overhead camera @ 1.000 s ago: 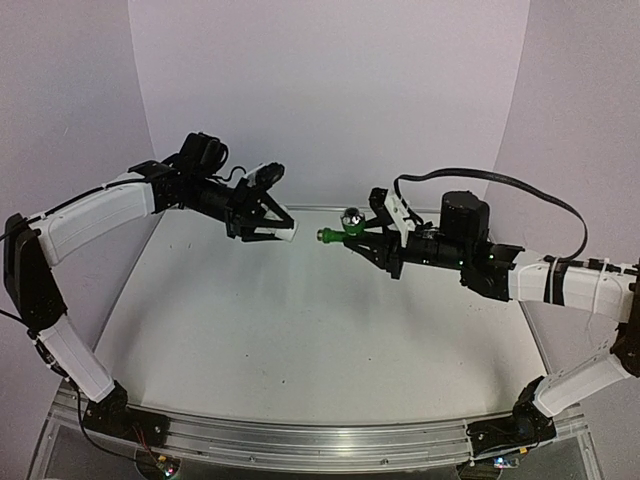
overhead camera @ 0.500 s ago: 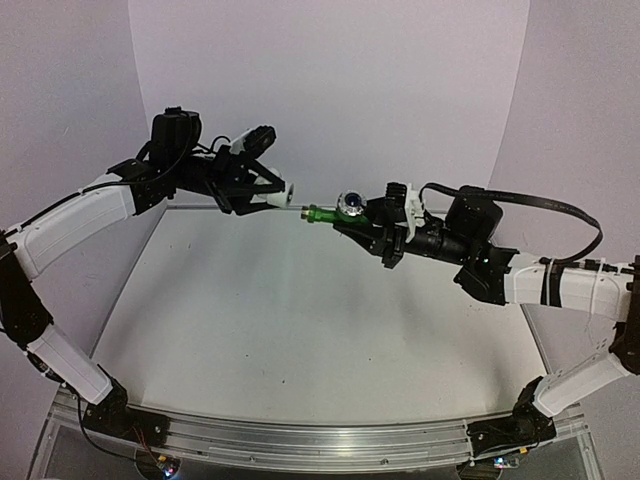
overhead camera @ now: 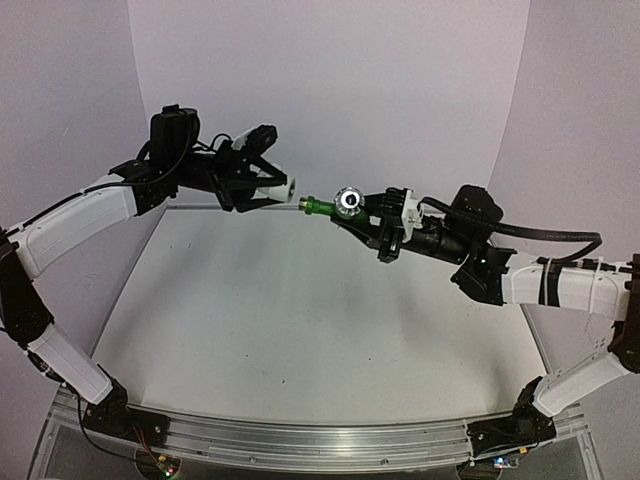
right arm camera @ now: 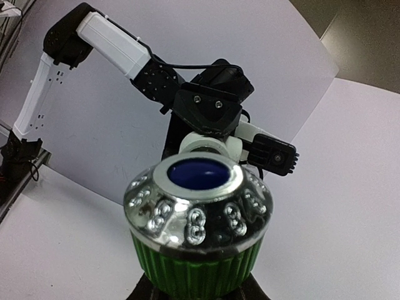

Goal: Install the water faucets

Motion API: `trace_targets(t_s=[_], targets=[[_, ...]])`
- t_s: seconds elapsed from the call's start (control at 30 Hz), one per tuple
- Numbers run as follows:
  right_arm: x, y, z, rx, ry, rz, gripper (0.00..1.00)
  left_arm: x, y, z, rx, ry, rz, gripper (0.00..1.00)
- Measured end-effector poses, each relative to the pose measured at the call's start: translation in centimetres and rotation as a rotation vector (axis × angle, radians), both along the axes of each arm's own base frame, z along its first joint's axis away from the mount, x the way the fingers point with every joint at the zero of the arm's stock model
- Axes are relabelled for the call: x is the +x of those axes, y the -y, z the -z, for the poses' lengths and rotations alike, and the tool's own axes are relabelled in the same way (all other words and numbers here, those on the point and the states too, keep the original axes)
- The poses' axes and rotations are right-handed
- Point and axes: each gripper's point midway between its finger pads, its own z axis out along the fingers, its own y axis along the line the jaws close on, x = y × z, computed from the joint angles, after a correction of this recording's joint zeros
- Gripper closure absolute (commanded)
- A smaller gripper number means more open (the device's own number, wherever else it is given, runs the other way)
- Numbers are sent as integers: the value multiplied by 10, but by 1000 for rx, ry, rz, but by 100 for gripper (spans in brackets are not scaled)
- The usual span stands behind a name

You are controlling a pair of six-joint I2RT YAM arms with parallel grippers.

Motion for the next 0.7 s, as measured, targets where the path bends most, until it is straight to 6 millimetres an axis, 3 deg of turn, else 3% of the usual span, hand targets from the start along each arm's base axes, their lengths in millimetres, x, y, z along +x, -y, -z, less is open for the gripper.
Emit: trace_targets(t_s=[0.33, 0.7], targets=[[6, -7, -13, -18, 193, 70, 100, 11, -4, 5, 27, -76, -34, 100], [13, -18, -18, -27, 254, 79, 100, 15, -5, 7, 39, -108, -42, 100]])
